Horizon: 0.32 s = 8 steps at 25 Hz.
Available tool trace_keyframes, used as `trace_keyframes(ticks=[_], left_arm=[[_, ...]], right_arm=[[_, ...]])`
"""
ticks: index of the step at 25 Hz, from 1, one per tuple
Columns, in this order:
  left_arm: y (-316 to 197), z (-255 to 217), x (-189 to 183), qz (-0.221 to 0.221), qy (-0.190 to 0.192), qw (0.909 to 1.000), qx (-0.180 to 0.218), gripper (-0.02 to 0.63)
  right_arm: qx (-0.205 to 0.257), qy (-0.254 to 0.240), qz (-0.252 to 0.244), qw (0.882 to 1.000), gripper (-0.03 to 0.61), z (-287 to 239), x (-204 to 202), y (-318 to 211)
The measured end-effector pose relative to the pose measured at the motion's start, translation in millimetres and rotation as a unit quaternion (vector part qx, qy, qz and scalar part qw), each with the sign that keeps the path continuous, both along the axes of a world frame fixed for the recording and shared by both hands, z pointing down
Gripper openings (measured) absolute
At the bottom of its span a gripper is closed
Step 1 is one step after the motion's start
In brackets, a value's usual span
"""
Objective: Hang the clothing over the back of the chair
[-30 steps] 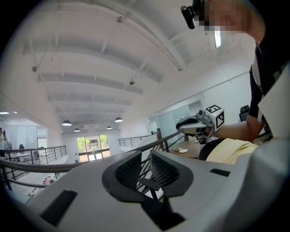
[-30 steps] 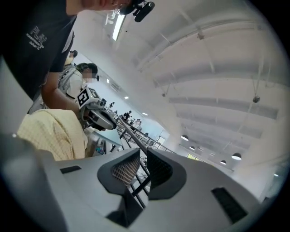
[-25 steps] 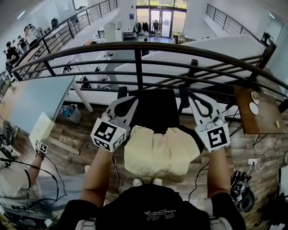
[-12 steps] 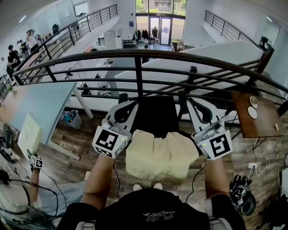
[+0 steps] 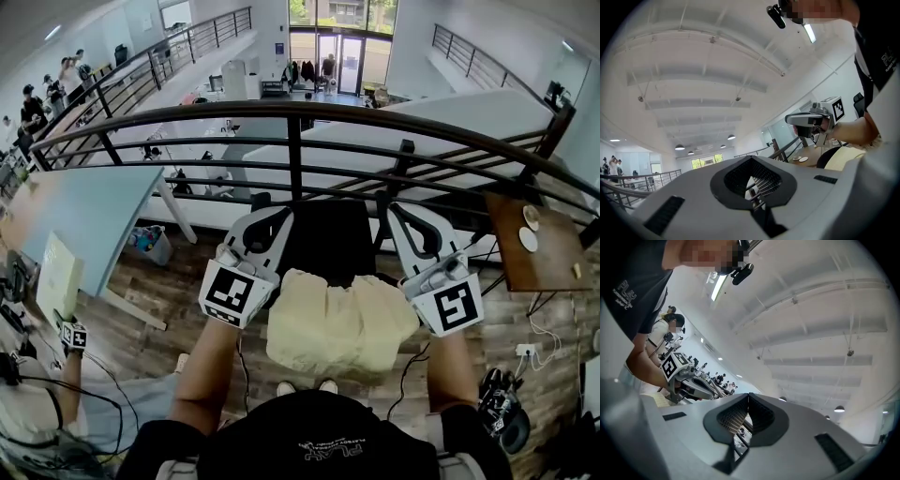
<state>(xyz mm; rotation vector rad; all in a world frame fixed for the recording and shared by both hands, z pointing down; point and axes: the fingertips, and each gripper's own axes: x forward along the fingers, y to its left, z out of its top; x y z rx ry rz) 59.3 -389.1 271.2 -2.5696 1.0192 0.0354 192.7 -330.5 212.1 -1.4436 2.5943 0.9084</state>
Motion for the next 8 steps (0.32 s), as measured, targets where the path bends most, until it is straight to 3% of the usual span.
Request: trace_keyframes(ticks=[8], left_arm=[[-3.7, 4.3, -1.1, -0.003, 0.002, 1.0, -0.005, 0.012]], right_arm=[[0.007, 0.012, 0.01, 1.0, 0.02, 2.4, -0.2, -4.8]])
